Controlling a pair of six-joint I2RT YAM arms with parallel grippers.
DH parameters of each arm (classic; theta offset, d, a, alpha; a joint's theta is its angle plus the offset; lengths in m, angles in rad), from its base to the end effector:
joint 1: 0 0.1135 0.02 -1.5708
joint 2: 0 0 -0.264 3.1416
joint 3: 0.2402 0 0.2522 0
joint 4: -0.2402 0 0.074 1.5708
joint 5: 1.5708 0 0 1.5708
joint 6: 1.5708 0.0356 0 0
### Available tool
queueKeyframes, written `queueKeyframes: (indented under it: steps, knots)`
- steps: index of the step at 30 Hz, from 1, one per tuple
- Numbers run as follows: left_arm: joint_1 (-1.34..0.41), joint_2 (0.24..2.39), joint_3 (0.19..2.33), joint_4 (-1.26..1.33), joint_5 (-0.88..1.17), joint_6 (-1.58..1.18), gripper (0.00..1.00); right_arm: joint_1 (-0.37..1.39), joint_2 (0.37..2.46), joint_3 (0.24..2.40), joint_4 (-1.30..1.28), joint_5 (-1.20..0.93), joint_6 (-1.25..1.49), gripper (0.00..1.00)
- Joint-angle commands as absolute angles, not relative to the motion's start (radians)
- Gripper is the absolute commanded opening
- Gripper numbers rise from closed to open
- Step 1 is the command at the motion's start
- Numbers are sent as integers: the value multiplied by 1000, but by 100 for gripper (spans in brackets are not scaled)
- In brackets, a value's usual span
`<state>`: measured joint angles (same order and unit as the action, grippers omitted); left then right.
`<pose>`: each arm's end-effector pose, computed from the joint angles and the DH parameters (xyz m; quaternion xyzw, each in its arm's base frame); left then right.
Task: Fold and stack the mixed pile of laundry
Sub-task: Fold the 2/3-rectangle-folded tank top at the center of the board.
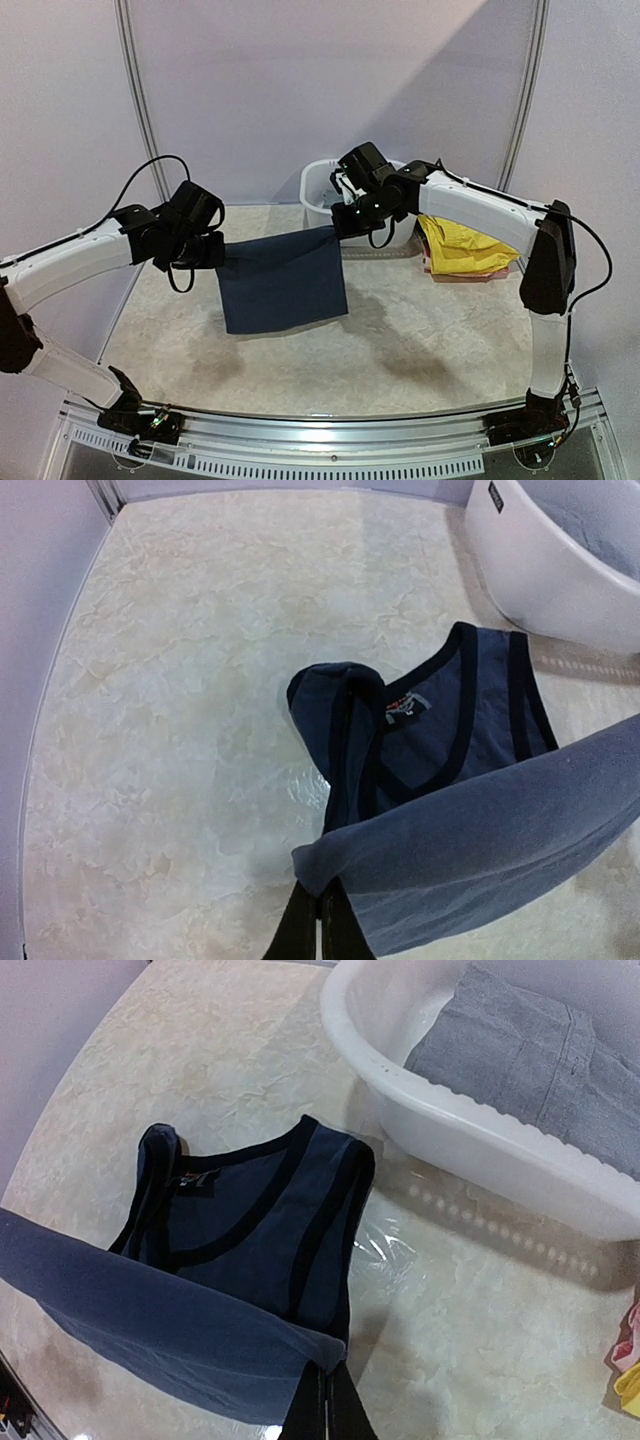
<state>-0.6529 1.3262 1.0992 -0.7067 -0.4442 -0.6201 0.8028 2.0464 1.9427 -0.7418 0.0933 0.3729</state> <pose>0.2249 -0.1527 0.2876 -0.0538 0.9274 -0.0134 0.3700 0.3243 0.3310 0.3006 -0.1830 0.9160 0.1602 0.3191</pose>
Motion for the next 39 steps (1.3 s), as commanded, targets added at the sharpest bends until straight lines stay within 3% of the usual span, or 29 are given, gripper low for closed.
queueKeyframes:
  steps: [1, 10, 28, 29, 33, 34, 36, 39]
  knots:
    - [-595, 1394, 1137, -635, -421, -577, 0, 759, 2128, 2033, -771, 79, 344, 0]
    - [-497, 1547, 1207, -543, -376, -522, 0, 716, 2253, 2140, -688, 55, 327, 0]
    - [-401, 1831, 1304, -364, -308, -481, 0, 695, 2377, 2150, -460, 24, 322, 5]
    - [-399, 1843, 1311, -358, -310, -480, 0, 696, 2379, 2150, -456, 24, 322, 9]
    - [-390, 1894, 1343, -350, -350, -491, 0, 694, 2387, 2154, -447, 20, 323, 41]
    - [-387, 1910, 1353, -342, -365, -495, 2, 695, 2387, 2157, -453, 14, 321, 47]
    - [-382, 1946, 1379, -341, -384, -500, 23, 696, 2382, 2160, -466, 12, 323, 53]
    - [-380, 1973, 1413, -361, -393, -514, 46, 695, 2355, 2143, -482, -34, 324, 56]
